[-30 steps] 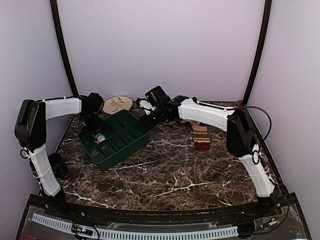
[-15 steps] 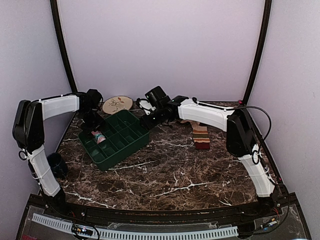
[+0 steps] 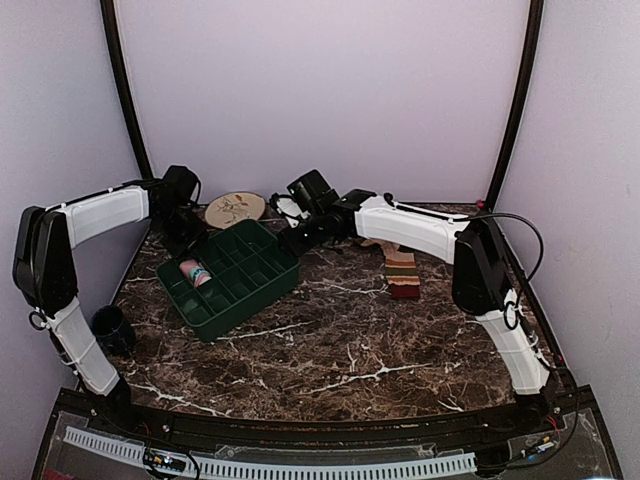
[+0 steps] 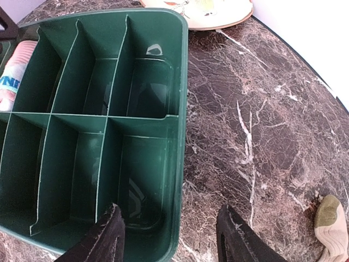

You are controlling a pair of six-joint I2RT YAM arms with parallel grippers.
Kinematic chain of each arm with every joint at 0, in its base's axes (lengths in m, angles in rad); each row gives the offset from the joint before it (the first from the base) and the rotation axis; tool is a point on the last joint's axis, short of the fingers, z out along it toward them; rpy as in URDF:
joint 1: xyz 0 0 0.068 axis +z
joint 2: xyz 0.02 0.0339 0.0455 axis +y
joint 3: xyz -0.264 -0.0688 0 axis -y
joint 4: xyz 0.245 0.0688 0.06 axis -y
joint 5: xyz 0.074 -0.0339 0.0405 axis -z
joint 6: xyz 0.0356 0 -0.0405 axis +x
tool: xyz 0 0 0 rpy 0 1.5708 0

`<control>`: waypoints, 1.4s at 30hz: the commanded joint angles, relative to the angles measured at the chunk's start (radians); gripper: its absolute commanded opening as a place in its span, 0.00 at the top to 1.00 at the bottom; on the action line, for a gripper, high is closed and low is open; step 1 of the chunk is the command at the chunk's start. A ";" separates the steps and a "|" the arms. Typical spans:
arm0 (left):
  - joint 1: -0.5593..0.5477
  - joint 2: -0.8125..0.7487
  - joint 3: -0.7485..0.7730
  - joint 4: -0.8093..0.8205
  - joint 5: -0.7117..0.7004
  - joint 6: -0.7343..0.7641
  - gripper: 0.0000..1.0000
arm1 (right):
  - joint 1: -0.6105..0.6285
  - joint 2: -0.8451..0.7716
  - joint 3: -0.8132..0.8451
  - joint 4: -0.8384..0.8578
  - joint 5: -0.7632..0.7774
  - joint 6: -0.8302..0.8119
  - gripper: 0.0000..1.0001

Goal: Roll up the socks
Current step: Place the sock in the storage box, then adjust the sock in the storage box.

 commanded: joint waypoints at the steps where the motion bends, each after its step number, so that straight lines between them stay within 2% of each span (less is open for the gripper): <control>1: -0.005 -0.016 -0.038 0.026 0.023 0.020 0.63 | 0.013 -0.008 0.017 0.001 0.024 0.000 0.44; 2: -0.006 -0.007 -0.039 0.029 0.027 0.023 0.67 | 0.013 -0.007 0.016 0.001 0.024 0.000 0.44; 8: -0.010 0.031 -0.036 0.029 0.034 0.033 0.73 | 0.013 0.000 0.022 -0.004 0.027 -0.001 0.44; 27: -0.012 0.077 -0.107 0.047 0.052 0.005 0.72 | 0.003 0.025 0.033 -0.019 0.026 -0.021 0.44; 36: -0.022 0.084 0.067 0.012 0.016 0.044 0.72 | 0.000 0.038 0.057 -0.024 0.016 -0.021 0.44; 42: -0.030 0.045 0.059 -0.038 0.001 0.036 0.71 | -0.001 0.035 0.059 -0.026 0.020 -0.021 0.44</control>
